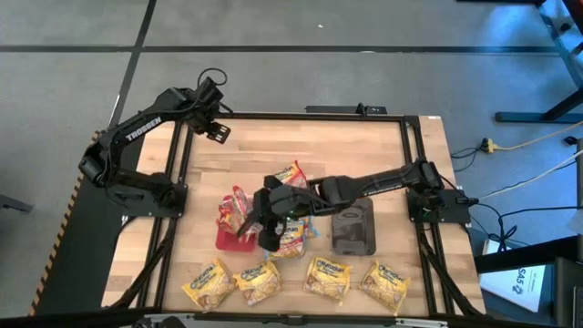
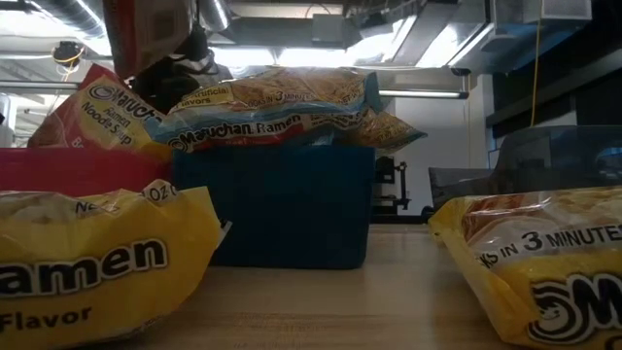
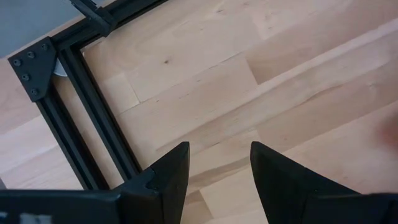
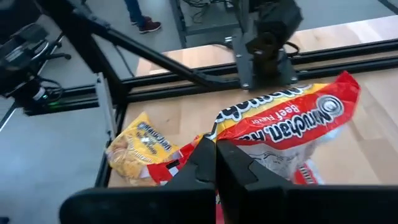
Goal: Sort Maruchan noodles
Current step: Put the red noodle pack into the red bin
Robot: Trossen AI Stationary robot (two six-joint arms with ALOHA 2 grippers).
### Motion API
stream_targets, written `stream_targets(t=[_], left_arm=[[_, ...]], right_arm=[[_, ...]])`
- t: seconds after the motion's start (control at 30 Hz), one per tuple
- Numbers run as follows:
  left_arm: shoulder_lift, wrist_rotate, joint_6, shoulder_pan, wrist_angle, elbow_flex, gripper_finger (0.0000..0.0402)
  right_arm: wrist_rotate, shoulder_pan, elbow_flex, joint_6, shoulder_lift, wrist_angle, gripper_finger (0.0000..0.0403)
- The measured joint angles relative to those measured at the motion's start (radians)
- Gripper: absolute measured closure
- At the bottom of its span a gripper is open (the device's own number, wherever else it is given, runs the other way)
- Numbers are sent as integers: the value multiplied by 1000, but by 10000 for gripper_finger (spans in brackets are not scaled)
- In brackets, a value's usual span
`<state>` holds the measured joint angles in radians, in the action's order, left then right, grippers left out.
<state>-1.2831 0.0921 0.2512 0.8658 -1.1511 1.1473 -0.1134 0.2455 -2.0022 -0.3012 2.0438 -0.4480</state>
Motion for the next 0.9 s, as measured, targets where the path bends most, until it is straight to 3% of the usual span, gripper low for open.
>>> stream_targets(t=[0.57,0.9], left_arm=[[0,0,0,0,0,0,237],[-2,3,-26,0,16,0,237]], right_arm=[[105,18,0,-35,27,-2,403],[254,23,0,-64,71,26,403]])
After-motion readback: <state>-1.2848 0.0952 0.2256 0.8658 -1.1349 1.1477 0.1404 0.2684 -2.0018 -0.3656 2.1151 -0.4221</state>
